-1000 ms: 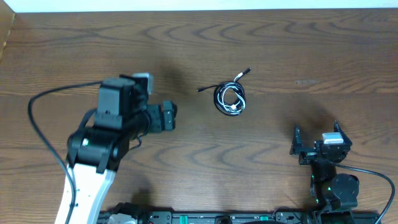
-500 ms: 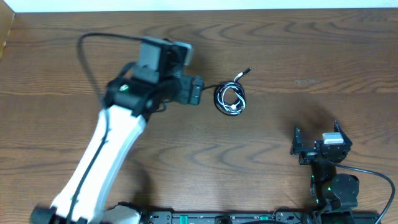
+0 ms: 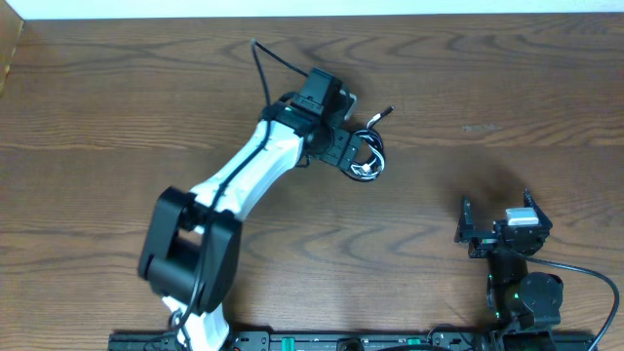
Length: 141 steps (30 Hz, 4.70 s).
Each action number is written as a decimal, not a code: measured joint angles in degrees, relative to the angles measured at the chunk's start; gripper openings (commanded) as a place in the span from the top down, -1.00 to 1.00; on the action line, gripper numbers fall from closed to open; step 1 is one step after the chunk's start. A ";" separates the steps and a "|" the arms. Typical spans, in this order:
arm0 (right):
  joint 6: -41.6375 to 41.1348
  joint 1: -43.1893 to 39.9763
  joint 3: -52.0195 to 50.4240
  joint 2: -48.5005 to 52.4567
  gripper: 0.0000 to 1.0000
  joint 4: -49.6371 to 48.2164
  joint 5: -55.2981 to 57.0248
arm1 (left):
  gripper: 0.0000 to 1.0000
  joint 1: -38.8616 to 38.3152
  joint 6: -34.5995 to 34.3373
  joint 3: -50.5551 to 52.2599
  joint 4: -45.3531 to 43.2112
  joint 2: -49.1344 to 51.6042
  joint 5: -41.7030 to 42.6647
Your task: Untangle cables
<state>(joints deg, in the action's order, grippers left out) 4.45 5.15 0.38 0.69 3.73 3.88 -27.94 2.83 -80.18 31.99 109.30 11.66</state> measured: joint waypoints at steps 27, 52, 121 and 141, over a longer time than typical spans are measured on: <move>0.00 0.00 0.00 0.00 -0.99 0.00 0.00 | 0.85 -4.37 -0.09 -0.02 -10.60 11.15 -0.35; 0.00 0.00 0.00 0.00 -0.98 0.00 0.00 | 0.85 -4.37 -6.86 -0.52 13.49 7.15 18.53; -15.82 0.00 31.95 47.30 -0.04 31.98 -31.26 | 0.85 -8.48 -6.86 -0.52 9.07 -3.21 41.70; -16.59 -0.11 31.95 47.32 0.98 30.77 -30.01 | 0.86 -8.46 -7.56 -0.52 8.39 -3.21 40.26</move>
<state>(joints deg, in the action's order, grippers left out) -12.14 5.04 32.34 48.01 34.50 -26.13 -36.40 -4.73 -80.71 40.38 106.08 51.92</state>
